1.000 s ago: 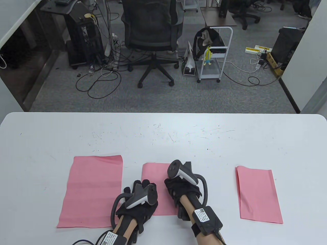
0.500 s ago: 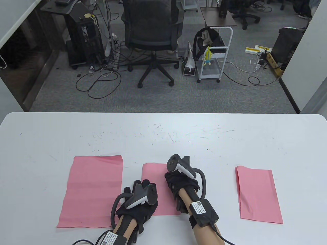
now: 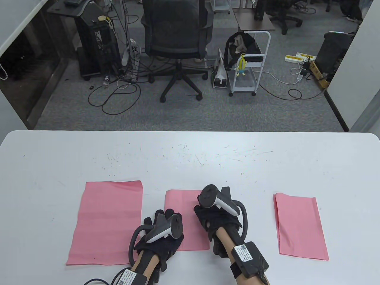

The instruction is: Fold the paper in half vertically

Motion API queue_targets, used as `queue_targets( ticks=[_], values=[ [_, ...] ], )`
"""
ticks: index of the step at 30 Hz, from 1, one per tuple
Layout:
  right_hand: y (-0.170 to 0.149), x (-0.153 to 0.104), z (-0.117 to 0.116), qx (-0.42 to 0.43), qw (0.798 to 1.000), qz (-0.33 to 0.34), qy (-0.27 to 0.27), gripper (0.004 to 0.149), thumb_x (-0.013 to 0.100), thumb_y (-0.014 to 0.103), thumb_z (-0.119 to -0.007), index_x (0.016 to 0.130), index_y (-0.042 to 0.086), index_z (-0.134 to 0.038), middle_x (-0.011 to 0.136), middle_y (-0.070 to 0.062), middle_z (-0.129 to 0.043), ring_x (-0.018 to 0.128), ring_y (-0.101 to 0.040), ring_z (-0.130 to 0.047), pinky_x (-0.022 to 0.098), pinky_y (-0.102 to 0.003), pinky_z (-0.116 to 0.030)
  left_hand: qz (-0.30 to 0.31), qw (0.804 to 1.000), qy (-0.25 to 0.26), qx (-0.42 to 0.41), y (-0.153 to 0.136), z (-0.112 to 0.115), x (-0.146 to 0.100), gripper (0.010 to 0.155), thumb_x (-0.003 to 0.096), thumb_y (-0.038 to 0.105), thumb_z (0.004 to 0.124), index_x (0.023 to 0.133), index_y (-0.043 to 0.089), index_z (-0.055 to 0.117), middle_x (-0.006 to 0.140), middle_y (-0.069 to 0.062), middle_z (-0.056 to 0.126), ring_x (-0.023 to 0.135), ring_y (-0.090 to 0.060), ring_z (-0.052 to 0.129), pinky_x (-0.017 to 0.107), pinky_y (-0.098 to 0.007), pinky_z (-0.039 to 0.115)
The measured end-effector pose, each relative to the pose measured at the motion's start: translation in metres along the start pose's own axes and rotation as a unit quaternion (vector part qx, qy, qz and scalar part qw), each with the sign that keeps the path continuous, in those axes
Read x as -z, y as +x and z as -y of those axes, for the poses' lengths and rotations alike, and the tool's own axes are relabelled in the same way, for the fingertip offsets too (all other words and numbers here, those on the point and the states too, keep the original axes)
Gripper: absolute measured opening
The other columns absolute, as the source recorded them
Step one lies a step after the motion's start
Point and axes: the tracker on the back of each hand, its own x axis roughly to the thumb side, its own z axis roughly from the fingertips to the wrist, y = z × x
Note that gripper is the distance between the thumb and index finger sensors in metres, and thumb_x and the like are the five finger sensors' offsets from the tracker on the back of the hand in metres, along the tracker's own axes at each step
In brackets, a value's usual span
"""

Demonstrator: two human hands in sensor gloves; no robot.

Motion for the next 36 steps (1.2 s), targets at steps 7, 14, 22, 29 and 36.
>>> queue_targets(
  ticks=[7, 14, 22, 29, 36],
  values=[
    [0.007, -0.011, -0.022, -0.010, 0.999, 0.021, 0.041, 0.058, 0.051, 0.050, -0.063, 0.103, 0.024, -0.061, 0.111, -0.006, -0.060, 0.101, -0.034, -0.062, 0.073, -0.053, -0.057, 0.000, 1.000, 0.000, 0.000, 0.000, 0.000, 0.000, 0.074, 0.0528, 0.063, 0.035, 0.113, 0.038, 0.000, 0.123, 0.006, -0.006, 0.115, -0.032, -0.001, 0.084, -0.065, 0.016],
    [0.006, -0.005, -0.036, -0.057, 0.997, 0.005, 0.044, 0.055, 0.051, 0.049, -0.063, 0.101, 0.025, -0.063, 0.108, -0.003, -0.061, 0.099, -0.031, -0.062, 0.073, -0.051, -0.058, 0.000, 1.000, 0.000, 0.001, -0.001, 0.000, 0.000, 0.074, 0.0527, 0.063, 0.035, 0.113, 0.038, 0.000, 0.123, 0.006, -0.006, 0.115, -0.032, -0.001, 0.084, -0.065, 0.016],
    [0.007, -0.010, -0.040, -0.069, 0.997, 0.016, 0.043, 0.056, 0.051, 0.049, -0.063, 0.101, 0.024, -0.063, 0.108, -0.005, -0.060, 0.099, -0.031, -0.062, 0.073, -0.051, -0.058, 0.000, 1.000, 0.000, 0.000, 0.000, 0.000, 0.000, 0.074, 0.0528, 0.063, 0.035, 0.113, 0.038, 0.000, 0.123, 0.006, -0.007, 0.115, -0.032, -0.001, 0.084, -0.065, 0.016],
    [0.007, -0.026, -0.049, -0.075, 0.996, 0.023, 0.047, 0.057, 0.051, 0.048, -0.063, 0.101, 0.023, -0.061, 0.109, -0.005, -0.059, 0.100, -0.032, -0.060, 0.073, -0.051, -0.058, 0.000, 1.000, -0.001, 0.000, 0.000, 0.000, 0.000, 0.074, 0.0529, 0.063, 0.036, 0.113, 0.038, 0.000, 0.123, 0.006, -0.007, 0.115, -0.032, -0.001, 0.083, -0.065, 0.016],
    [0.005, -0.053, -0.063, -0.085, 0.994, 0.033, 0.053, 0.057, 0.051, 0.048, -0.063, 0.102, 0.023, -0.061, 0.109, -0.005, -0.057, 0.100, -0.032, -0.059, 0.073, -0.051, -0.058, 0.001, 1.000, -0.002, -0.002, 0.000, 0.000, 0.000, 0.074, 0.0530, 0.063, 0.036, 0.113, 0.038, 0.000, 0.123, 0.006, -0.007, 0.115, -0.032, -0.001, 0.083, -0.065, 0.016]
  ],
)
